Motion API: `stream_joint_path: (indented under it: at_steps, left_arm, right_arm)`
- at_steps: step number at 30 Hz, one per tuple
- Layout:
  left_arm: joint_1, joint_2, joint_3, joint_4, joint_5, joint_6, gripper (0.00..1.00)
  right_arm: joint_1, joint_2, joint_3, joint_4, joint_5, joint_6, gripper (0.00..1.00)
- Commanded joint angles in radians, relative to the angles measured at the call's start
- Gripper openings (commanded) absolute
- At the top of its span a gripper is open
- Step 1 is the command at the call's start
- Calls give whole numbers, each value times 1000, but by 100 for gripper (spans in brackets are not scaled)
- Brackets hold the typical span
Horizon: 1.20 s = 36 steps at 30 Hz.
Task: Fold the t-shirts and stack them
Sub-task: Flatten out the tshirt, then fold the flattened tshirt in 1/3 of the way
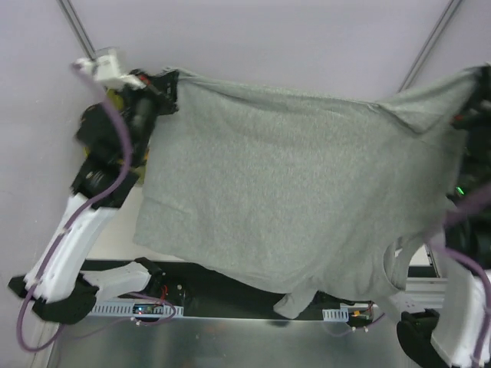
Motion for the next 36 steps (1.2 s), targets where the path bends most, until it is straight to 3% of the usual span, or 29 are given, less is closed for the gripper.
stream_joint_path:
  at_steps: [1, 3, 7, 11, 14, 18, 24, 32, 36]
  left_arm:
    - [26, 280, 17, -2, -196, 64, 0]
    - [54, 447, 55, -19, -207, 33, 0]
    - [127, 745, 184, -65, -70, -28, 0]
    - [157, 1083, 385, -99, -48, -10, 0]
    - [170, 1253, 543, -137, -11, -4, 0]
    - [184, 1362, 619, -135, 47, -44, 2]
    - [216, 1416, 635, -137, 93, -94, 1]
    - [220, 1353, 582, -137, 109, -88, 0]
    - [220, 1284, 472, -137, 75, -105, 0]
  right_arm:
    - [-60, 205, -223, 127, 121, -123, 0]
    - [-109, 278, -265, 131, 67, -65, 1]
    - [-220, 531, -308, 152, -120, 67, 1]
    - [-243, 893, -181, 143, -195, 123, 1]
    - [-243, 1062, -66, 65, -229, 124, 1]
    - [-243, 1239, 60, -4, -279, 130, 1]
    - [-243, 1224, 34, 17, -313, 140, 1]
    - [-243, 1010, -137, -87, -344, 235, 1]
    - [-243, 880, -268, -144, -330, 298, 1]
